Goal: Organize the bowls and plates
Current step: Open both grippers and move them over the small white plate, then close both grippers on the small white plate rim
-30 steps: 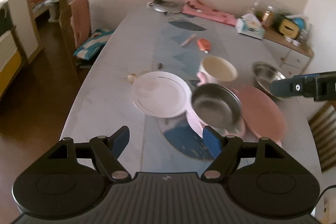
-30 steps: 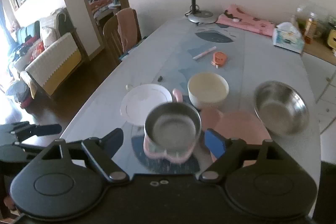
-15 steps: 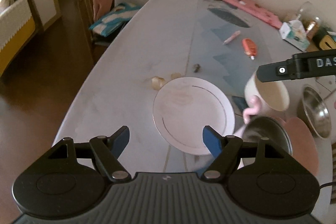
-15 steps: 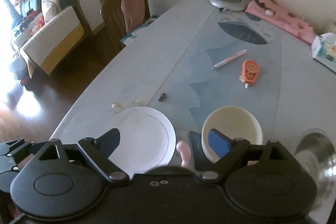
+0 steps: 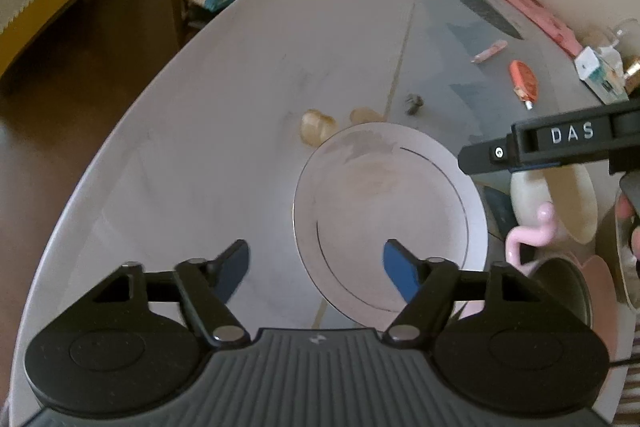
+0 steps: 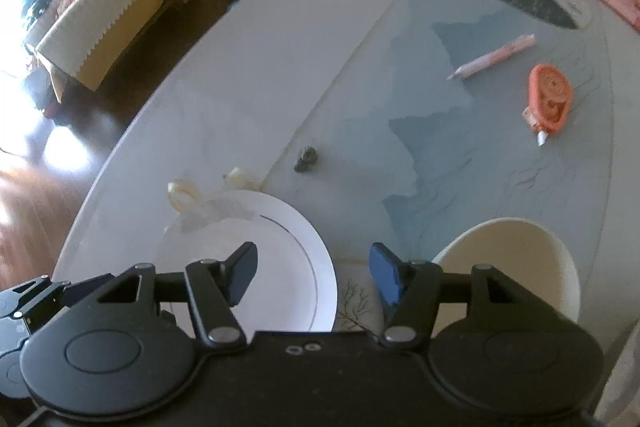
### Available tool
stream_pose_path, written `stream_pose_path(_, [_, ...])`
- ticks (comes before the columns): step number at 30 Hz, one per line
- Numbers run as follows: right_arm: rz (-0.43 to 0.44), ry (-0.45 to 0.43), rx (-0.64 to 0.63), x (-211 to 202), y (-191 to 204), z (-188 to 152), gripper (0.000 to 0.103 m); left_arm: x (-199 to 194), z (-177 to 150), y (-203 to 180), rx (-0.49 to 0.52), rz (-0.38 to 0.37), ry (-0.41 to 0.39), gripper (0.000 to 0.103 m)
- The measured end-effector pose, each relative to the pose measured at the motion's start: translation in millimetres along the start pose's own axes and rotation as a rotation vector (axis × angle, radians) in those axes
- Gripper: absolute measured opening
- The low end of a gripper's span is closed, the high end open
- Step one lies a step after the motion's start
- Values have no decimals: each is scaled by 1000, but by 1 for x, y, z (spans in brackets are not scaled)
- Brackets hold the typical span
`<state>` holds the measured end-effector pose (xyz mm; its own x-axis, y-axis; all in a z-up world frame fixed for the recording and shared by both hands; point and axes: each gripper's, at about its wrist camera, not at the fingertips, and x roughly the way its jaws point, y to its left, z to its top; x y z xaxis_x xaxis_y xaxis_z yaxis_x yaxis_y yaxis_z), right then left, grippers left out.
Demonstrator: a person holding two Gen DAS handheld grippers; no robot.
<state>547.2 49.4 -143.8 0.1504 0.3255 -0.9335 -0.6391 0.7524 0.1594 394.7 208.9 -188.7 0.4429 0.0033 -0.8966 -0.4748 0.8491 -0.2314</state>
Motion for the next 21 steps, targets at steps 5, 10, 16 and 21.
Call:
stream_pose_path(5, [24,51,10,15,-6,5,48,9,1,6,-61,-26,30,56])
stream_pose_path(10, [44,80,13,25,-9,7,32,13,0,9,-101,-45,40,50])
stream_pose_path(16, [44,84,-16,29,-10,9,25,12,-3,11,-115,-73,46,35])
stream_pose_path(21, [33,106,-52,32,-8,10,23,12,-5,11,-137,-83,50,29])
